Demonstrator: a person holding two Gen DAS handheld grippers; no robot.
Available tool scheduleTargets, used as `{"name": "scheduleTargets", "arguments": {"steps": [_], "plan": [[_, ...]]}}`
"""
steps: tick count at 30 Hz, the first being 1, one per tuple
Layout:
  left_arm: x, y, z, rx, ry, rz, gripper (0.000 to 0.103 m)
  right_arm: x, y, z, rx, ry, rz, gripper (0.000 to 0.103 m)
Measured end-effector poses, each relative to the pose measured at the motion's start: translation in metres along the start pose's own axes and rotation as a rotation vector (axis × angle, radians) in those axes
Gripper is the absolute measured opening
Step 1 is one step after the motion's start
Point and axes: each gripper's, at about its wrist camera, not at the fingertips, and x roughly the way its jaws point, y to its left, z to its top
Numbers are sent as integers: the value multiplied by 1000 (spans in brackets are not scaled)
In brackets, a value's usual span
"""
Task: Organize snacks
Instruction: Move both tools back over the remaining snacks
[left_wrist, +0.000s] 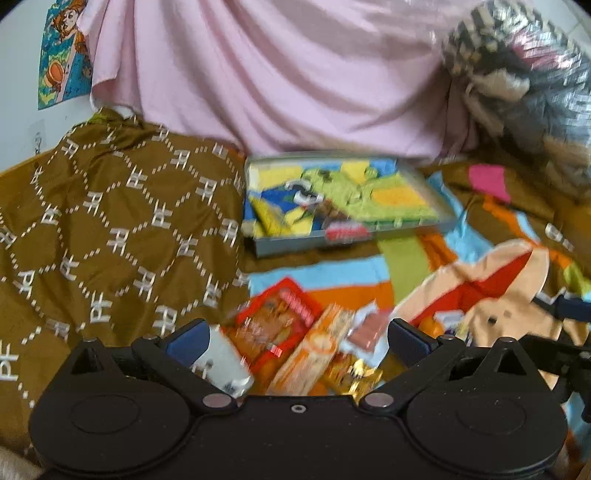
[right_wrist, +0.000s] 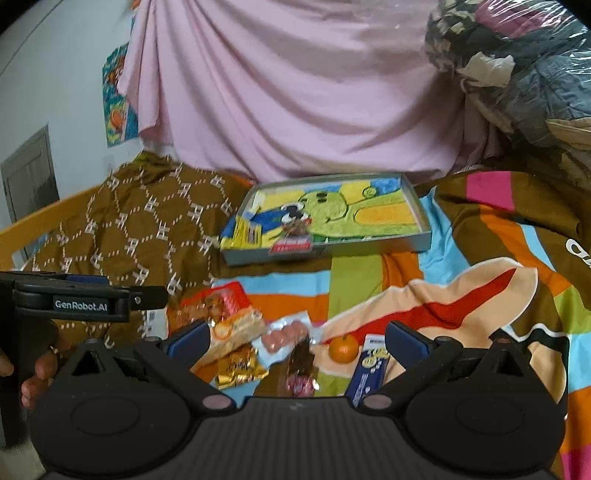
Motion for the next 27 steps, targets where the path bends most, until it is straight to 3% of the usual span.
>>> {"name": "scheduleTargets", "arguments": {"steps": [9,16,22,27], "plan": [[6,2,-4,0,126,61,102,13,11,-7,-26,129,-14,103],[27,8,4,20,252,9,102,30,10,-7,-34,240,47,103],[44,-7,17,214,247,-57,102,58,9,-1,-106,306,46,103],[65,-15,18,360,257,-98,102,81,11,-2,-237,340,84,103]]}}
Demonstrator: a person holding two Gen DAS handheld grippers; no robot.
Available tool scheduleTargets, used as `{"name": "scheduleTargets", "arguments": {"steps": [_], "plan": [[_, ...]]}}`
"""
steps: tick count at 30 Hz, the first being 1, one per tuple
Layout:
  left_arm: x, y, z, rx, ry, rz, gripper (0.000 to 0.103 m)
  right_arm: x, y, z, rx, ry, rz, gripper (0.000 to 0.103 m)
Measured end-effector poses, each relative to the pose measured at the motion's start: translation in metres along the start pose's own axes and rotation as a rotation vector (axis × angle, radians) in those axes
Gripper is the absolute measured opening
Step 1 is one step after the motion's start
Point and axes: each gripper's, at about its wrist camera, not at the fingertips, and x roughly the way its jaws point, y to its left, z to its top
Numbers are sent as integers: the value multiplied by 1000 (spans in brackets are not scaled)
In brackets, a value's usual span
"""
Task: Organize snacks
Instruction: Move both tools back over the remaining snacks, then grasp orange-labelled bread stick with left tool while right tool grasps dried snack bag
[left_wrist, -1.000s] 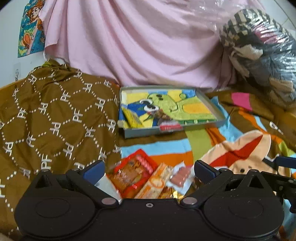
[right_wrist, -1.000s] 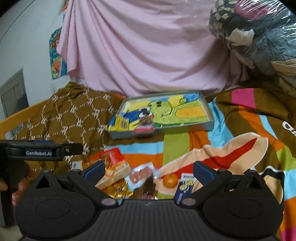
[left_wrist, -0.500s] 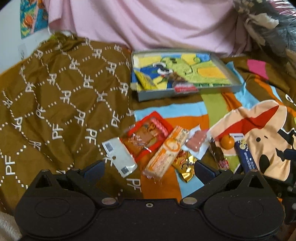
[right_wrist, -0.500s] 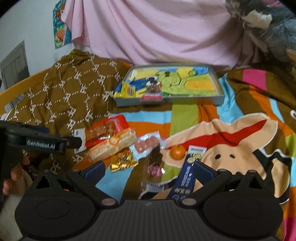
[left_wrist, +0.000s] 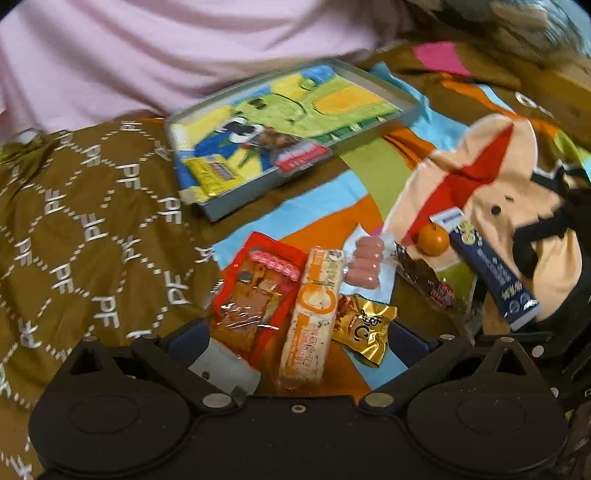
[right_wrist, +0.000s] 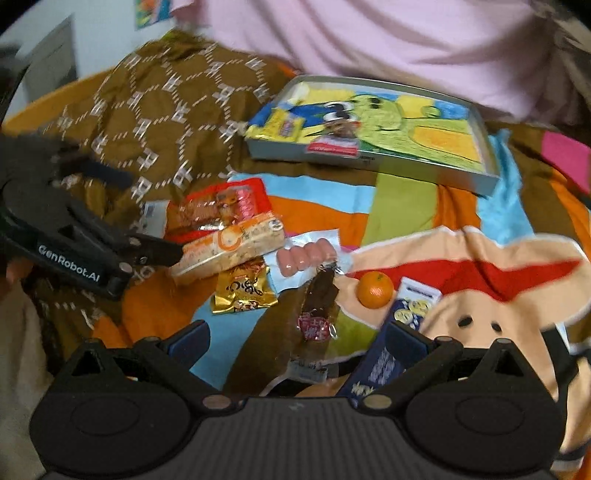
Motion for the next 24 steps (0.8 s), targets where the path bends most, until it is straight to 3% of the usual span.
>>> {"name": "scheduleTargets", "arguments": {"steps": [7,16,22,24], "plan": [[35,15,6,-40,85,-94,102,32,-11,3,-59,67,93,103],[72,23,21,-23,134,-163,102,72,-34,1,107,140,213,102],[82,26,25,-12,124,-207,95,85,-59,0,253,154,252,87],[79,24,26,2,120,-221,84,86,-63,0,274,147,253,82]]}}
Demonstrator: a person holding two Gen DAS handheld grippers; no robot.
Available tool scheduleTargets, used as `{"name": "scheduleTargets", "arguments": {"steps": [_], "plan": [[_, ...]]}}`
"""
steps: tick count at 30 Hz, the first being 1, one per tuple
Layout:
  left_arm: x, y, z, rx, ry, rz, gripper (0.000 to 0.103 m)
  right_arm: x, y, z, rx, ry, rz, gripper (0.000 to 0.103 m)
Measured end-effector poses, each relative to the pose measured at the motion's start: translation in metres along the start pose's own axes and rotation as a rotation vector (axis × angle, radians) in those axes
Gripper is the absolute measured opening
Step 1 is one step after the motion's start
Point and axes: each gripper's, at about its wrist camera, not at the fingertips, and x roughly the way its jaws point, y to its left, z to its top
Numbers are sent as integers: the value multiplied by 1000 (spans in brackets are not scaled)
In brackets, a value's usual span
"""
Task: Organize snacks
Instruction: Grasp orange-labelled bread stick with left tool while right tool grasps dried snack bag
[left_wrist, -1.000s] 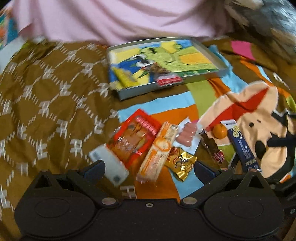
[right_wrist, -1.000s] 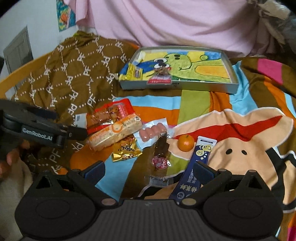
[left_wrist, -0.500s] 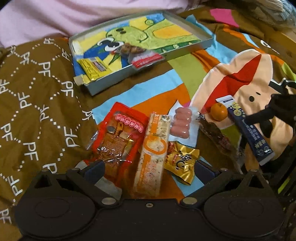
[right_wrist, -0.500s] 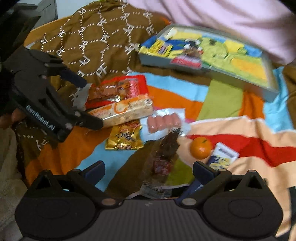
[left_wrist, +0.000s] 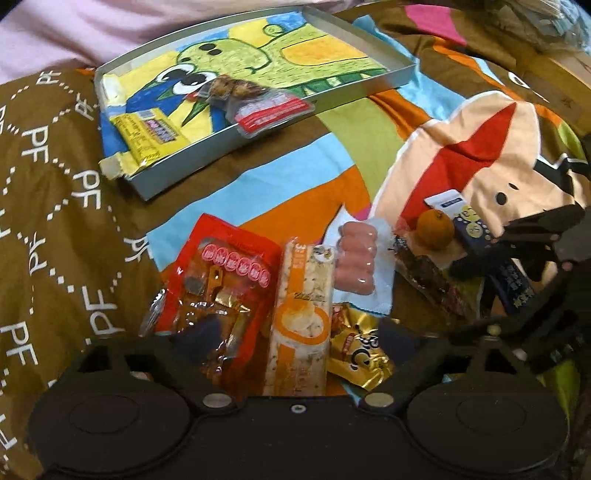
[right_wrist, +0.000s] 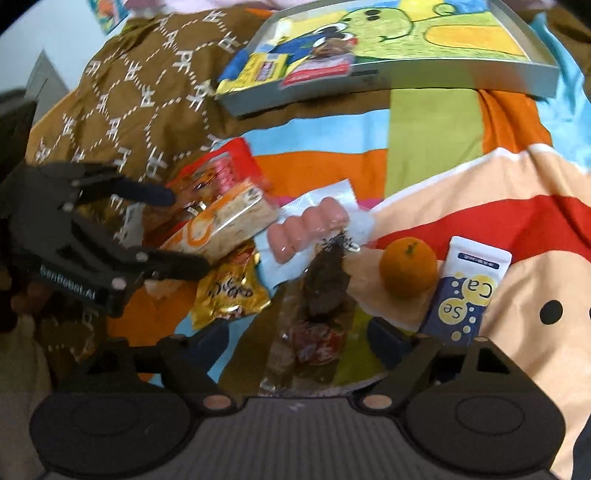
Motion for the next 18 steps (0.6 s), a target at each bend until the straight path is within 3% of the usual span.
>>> {"name": "scheduleTargets", "arguments": {"steps": [5,13,18], "plan": [[0,-5,-1,31,10,-43,80,0,-2,0,11,-9,-12,75],[17,6,-4,-35,91,-26,40,4,-1,0,26,-11,-78,53],[17,9,-4,-75,91,-38,37,4,0,-2,30,-20,-85,52]]}}
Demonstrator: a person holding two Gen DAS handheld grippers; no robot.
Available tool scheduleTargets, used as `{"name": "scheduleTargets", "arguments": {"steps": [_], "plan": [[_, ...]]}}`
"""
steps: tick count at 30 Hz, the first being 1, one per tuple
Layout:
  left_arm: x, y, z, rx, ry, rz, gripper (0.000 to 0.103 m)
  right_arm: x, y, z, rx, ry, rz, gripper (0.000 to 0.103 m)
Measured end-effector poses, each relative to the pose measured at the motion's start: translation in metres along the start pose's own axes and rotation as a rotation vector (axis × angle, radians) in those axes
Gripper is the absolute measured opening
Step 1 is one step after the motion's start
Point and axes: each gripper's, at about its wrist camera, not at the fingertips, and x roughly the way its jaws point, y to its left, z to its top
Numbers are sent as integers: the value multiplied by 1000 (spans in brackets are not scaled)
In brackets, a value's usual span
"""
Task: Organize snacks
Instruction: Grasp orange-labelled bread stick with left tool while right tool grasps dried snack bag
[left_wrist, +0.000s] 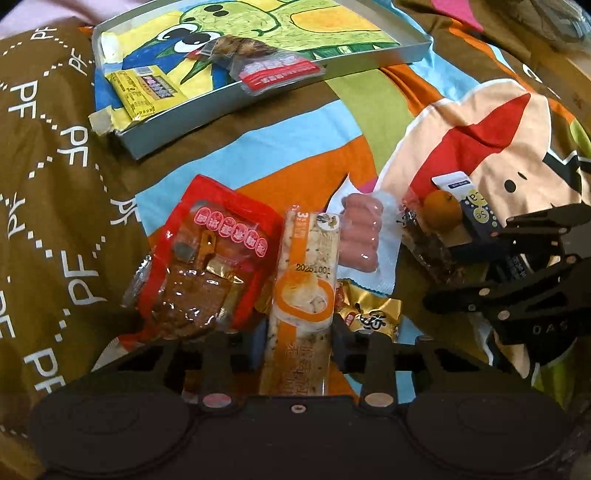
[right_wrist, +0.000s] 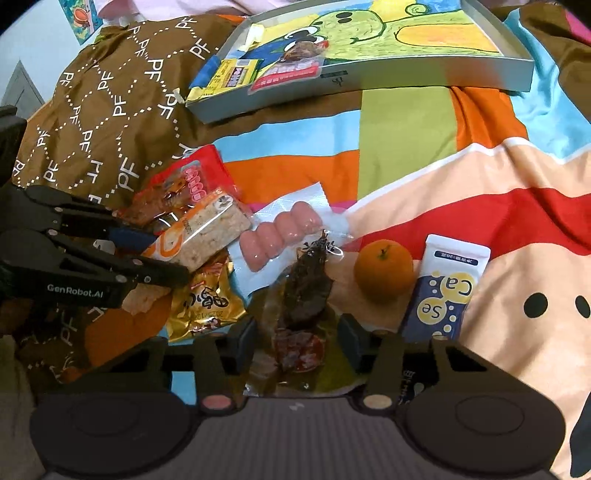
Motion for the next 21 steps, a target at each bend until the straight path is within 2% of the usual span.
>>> {"name": "scheduleTargets", "arguments": {"steps": [5,10,13,16,21], "plan": [[1,-7,-3,-17,-13,-2,36,0,6,-2,-29,-9,-19,52],[2,-13,-7,-53,-54,-34,36,4,28,-8,-160,-16,-110,52],[5,-19,-8,-35,-66,-18,36,4,34,-10,-195,-26,-133,52],[7,-17,-7,-59,-68,-29,38,3,39,-12,-226,-33,-150,52],[10,-15,-5,-73,-84,-39,37,6,64,-23,-410,-62,-244,52]]}}
